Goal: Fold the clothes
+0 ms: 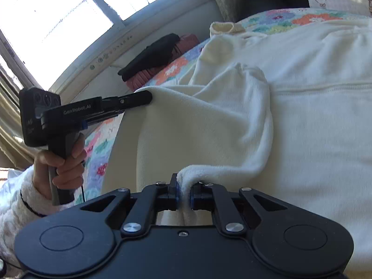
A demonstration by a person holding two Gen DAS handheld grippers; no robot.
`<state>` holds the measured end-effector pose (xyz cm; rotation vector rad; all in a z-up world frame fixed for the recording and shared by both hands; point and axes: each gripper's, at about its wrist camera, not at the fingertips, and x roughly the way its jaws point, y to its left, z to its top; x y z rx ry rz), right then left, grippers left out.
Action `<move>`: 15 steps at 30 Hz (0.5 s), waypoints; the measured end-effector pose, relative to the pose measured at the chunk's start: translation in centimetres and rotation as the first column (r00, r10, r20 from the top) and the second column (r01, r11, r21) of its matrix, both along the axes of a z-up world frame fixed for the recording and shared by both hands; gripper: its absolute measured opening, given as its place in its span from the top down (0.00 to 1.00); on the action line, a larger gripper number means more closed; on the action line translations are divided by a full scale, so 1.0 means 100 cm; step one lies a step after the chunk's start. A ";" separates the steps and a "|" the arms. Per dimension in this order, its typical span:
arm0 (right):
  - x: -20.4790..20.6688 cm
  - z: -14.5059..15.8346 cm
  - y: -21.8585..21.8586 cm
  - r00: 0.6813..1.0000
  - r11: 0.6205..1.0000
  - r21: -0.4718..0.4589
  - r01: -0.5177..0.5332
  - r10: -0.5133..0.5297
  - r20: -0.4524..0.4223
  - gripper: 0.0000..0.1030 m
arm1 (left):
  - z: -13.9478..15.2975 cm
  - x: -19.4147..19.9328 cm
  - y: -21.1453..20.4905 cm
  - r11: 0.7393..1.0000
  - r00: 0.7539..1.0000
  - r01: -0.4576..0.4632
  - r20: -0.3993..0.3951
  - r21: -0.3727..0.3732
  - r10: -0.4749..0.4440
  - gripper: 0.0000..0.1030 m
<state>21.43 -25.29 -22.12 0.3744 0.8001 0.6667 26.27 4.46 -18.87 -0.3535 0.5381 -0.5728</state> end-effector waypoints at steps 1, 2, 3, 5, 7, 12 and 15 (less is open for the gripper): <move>0.006 0.007 0.000 0.999 1.000 0.020 0.022 -0.023 0.041 0.89 | 0.003 0.002 0.006 0.999 0.999 -0.048 0.004 -0.007 0.048 0.96; 0.015 0.019 0.000 0.993 0.998 0.035 0.055 -0.058 0.107 0.89 | 0.002 0.004 0.014 0.995 0.996 -0.094 -0.012 -0.012 0.094 0.95; 0.023 0.026 0.001 0.986 0.996 0.021 0.089 -0.091 0.137 0.89 | -0.002 0.005 0.023 0.992 0.993 -0.120 -0.026 -0.032 0.119 0.94; 0.040 0.036 0.008 0.971 0.985 -0.064 0.161 -0.147 0.187 0.89 | -0.014 0.007 0.042 0.989 0.987 -0.125 -0.107 -0.076 0.116 0.91; 0.057 0.037 0.019 0.961 0.952 -0.214 0.218 -0.172 0.217 0.89 | -0.020 0.003 0.049 0.992 0.982 -0.092 -0.174 -0.087 0.076 0.89; 0.088 0.011 0.015 0.963 0.890 -0.367 0.270 -0.241 0.123 0.87 | -0.016 -0.026 0.036 0.997 0.979 0.072 -0.193 -0.002 -0.071 0.55; 0.087 -0.001 -0.006 0.940 0.888 -0.323 0.328 -0.341 0.016 0.82 | -0.007 -0.049 0.017 0.975 0.973 0.196 -0.143 0.102 -0.181 0.29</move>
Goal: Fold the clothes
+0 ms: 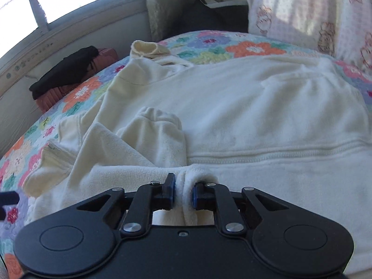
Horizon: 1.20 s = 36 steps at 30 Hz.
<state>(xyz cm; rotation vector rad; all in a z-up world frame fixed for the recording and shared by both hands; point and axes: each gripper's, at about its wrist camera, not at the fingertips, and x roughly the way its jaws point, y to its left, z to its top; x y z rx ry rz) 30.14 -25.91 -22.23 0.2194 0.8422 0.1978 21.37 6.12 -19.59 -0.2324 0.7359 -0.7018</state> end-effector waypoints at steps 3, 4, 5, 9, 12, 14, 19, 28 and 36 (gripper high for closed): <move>-0.033 0.001 -0.029 0.995 0.981 0.168 0.097 -0.099 0.000 0.64 | -0.002 -0.016 -0.018 0.994 0.996 0.087 0.002 0.071 -0.088 0.28; -0.046 0.002 -0.038 0.992 0.967 0.219 0.126 -0.130 0.001 0.56 | -0.003 -0.021 -0.020 0.991 0.995 0.100 -0.014 0.084 -0.099 0.28; -0.062 0.004 -0.045 0.989 0.959 0.247 0.141 -0.149 0.014 0.53 | -0.004 -0.026 -0.023 0.989 0.994 0.112 -0.030 0.097 -0.110 0.28; -0.122 0.008 -0.069 0.987 0.945 0.302 0.124 -0.150 0.065 0.52 | -0.007 -0.051 -0.030 0.979 0.983 0.173 -0.072 0.108 -0.166 0.23; -0.153 0.008 -0.076 0.994 0.950 0.311 0.007 -0.041 0.103 0.50 | -0.012 -0.062 -0.037 0.970 0.975 0.217 -0.071 0.110 -0.210 0.19; -0.159 0.010 -0.068 0.994 0.971 0.235 -0.045 0.021 0.104 0.50 | -0.020 -0.057 -0.048 0.960 0.975 0.217 -0.082 0.178 -0.205 0.19; -0.155 0.004 -0.036 0.984 0.986 0.079 -0.148 0.138 0.115 0.39 | -0.041 -0.042 -0.063 0.948 0.980 0.179 -0.136 0.263 -0.147 0.19; -0.130 -0.036 -0.005 0.990 0.996 0.016 -0.085 0.083 0.111 0.48 | -0.046 -0.028 -0.062 0.968 0.998 0.014 -0.057 0.251 0.000 0.39; -0.168 -0.052 0.000 0.972 0.994 0.070 0.084 -0.098 0.215 0.80 | -0.044 -0.021 -0.063 0.973 0.999 -0.028 -0.012 0.231 0.032 0.83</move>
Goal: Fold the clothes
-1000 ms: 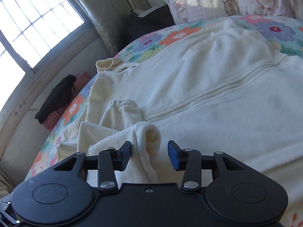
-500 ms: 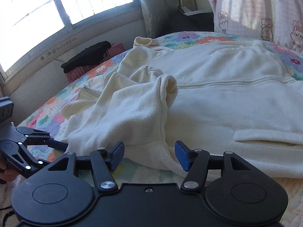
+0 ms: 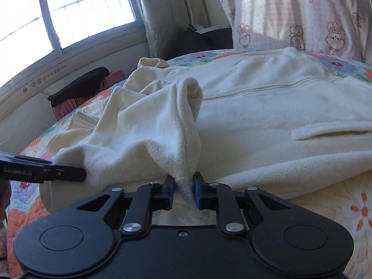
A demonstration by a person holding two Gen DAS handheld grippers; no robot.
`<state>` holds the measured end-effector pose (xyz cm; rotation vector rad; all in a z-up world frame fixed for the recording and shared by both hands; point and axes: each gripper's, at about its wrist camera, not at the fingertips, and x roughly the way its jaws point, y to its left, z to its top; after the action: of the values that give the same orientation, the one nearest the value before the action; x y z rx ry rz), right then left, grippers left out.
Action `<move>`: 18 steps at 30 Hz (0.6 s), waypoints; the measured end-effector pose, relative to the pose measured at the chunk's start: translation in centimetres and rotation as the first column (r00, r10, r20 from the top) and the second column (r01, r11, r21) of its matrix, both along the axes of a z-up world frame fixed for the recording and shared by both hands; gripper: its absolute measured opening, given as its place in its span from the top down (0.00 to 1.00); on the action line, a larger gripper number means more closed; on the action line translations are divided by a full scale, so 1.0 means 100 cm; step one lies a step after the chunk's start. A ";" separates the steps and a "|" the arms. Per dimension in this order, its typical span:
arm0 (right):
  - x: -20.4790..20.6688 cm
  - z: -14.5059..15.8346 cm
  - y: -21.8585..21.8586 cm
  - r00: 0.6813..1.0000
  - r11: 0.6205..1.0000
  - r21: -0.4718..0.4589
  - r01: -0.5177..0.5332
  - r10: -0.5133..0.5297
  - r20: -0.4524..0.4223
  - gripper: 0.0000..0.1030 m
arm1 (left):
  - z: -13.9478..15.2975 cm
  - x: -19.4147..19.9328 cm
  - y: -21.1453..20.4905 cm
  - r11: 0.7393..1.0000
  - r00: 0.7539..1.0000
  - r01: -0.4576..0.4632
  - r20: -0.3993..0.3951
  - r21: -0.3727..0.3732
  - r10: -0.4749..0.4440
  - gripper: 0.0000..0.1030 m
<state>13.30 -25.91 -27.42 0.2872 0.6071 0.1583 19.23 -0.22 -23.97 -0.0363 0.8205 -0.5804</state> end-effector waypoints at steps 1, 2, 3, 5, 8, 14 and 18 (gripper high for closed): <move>0.000 -0.002 -0.003 1.000 0.999 0.041 0.030 -0.030 0.000 0.80 | 0.004 -0.002 0.000 1.000 1.000 0.002 0.017 0.001 -0.002 0.84; 0.001 -0.003 -0.002 0.999 0.998 0.052 0.047 -0.047 -0.005 0.80 | 0.006 -0.004 -0.001 1.000 0.999 0.001 0.037 0.006 -0.002 0.84; 0.002 -0.003 -0.001 0.998 0.996 0.063 0.065 -0.064 -0.011 0.80 | 0.008 -0.007 -0.001 1.000 0.998 0.001 0.057 0.010 -0.001 0.84; 0.002 -0.002 0.002 0.997 0.995 0.059 0.076 -0.075 -0.014 0.80 | 0.010 -0.009 -0.001 1.000 0.996 -0.003 0.085 0.019 0.001 0.84; 0.000 0.001 -0.001 0.998 0.995 0.066 0.069 -0.068 -0.009 0.80 | 0.011 -0.009 -0.001 1.000 0.997 -0.018 0.076 0.021 0.017 0.86; -0.014 0.011 -0.007 0.999 0.996 0.083 0.041 -0.043 0.019 0.83 | 0.040 -0.025 0.010 0.999 0.995 -0.008 0.103 -0.051 0.014 0.88; -0.030 0.018 -0.014 0.999 0.997 0.079 -0.023 0.019 0.045 0.83 | 0.056 -0.037 0.025 0.989 1.000 -0.019 0.021 -0.147 0.022 0.89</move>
<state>10.31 -27.30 -25.58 0.3536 0.5605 0.2089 15.57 2.33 -18.42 -0.1724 0.7535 -0.6196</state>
